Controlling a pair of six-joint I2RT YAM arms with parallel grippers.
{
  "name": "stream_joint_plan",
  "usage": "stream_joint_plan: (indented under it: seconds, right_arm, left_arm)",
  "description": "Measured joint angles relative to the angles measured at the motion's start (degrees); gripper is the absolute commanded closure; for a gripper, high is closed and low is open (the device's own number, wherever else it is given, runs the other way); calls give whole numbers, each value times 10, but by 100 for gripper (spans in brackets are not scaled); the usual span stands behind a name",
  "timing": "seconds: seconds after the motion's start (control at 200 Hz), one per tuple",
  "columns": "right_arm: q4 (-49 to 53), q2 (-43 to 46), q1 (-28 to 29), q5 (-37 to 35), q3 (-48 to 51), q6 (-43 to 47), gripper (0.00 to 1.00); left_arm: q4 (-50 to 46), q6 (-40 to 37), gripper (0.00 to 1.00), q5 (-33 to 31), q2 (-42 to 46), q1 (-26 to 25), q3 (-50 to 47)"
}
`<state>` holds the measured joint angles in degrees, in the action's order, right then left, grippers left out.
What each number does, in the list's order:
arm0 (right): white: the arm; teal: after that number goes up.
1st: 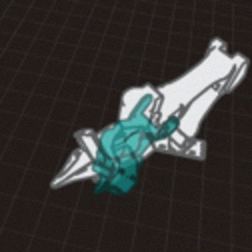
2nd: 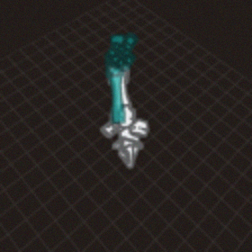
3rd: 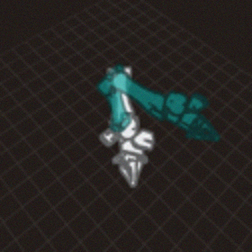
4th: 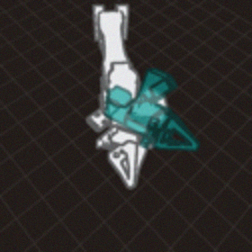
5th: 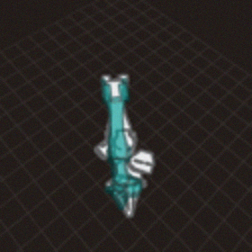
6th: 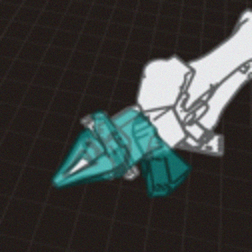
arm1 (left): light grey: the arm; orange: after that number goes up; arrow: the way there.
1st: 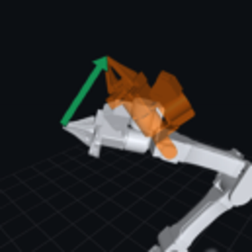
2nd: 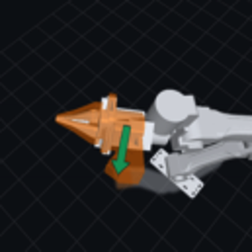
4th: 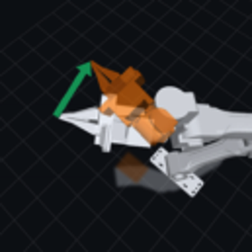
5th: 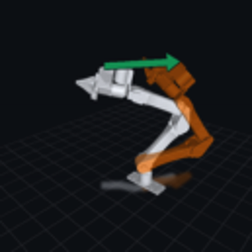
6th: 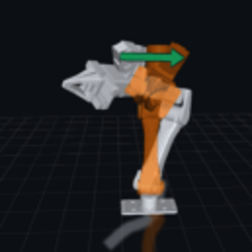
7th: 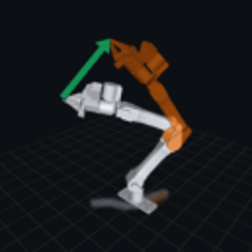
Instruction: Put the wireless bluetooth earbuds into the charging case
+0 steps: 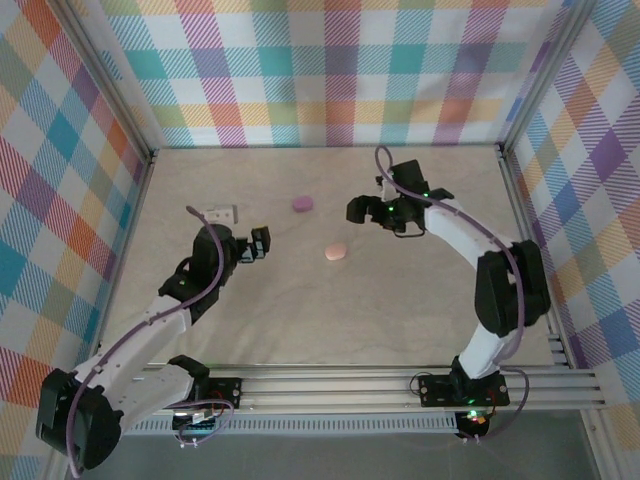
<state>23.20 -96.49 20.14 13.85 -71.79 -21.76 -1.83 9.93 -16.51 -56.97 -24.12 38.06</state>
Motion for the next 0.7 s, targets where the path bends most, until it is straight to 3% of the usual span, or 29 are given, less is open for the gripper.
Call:
stream_joint_plan:
  seconds: [0.175,0.36,0.535,0.7]
  right_arm:
    - [-31,64,-12,-126,80,37,0]
    - [-100,144,-24,-254,189,81,0]
    - [-246,215,-72,-304,314,144,0]
    - [-378,212,-85,-320,417,219,0]
  left_arm:
    - [12,-37,0,29,-81,52,44]
    - [42,-98,0,55,-172,62,56]
    - [90,-128,0,59,-235,72,35]
    - [160,-141,0,48,-266,91,-17]
